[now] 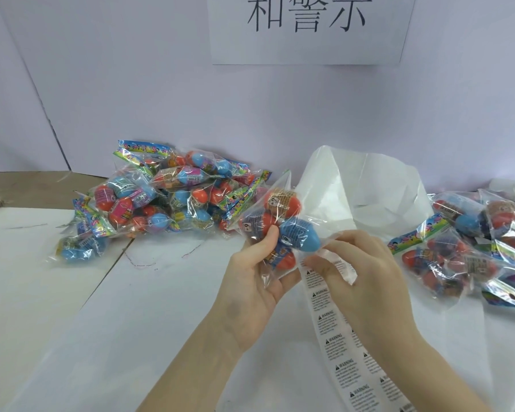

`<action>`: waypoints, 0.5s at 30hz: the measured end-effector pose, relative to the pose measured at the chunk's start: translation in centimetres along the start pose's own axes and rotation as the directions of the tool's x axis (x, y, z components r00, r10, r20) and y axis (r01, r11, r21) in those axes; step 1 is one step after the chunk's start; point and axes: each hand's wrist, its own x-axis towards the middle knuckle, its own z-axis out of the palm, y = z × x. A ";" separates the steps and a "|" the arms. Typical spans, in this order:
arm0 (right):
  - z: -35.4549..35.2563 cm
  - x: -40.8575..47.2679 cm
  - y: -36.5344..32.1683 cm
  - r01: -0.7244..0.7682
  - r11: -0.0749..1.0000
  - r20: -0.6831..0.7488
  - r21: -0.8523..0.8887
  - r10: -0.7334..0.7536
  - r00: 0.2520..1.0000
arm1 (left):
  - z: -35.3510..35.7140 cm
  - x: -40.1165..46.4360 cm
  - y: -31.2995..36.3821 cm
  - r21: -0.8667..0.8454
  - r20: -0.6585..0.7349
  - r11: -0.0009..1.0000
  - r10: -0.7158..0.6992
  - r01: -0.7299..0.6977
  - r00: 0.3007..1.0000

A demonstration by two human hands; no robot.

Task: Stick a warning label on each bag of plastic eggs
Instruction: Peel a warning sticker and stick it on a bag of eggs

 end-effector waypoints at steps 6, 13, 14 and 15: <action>-0.1 -0.2 0.2 0.112 0.987 -0.079 -0.119 -0.121 0.989 | -0.3 -0.1 -0.1 0.115 0.040 0.993 -0.008 0.004 0.999; 0.0 -0.4 0.2 0.217 0.934 -0.182 -0.284 -0.274 0.944 | -0.2 -0.1 -0.1 0.118 0.110 0.993 0.013 -0.026 0.994; 0.0 -0.4 0.2 0.216 0.934 -0.175 -0.283 -0.272 0.946 | -0.3 -0.1 -0.1 0.124 0.109 0.992 0.012 -0.026 0.994; 0.0 -0.4 0.2 0.214 0.935 -0.175 -0.282 -0.269 0.947 | -0.3 -0.1 -0.2 0.131 0.103 0.991 0.011 -0.025 0.995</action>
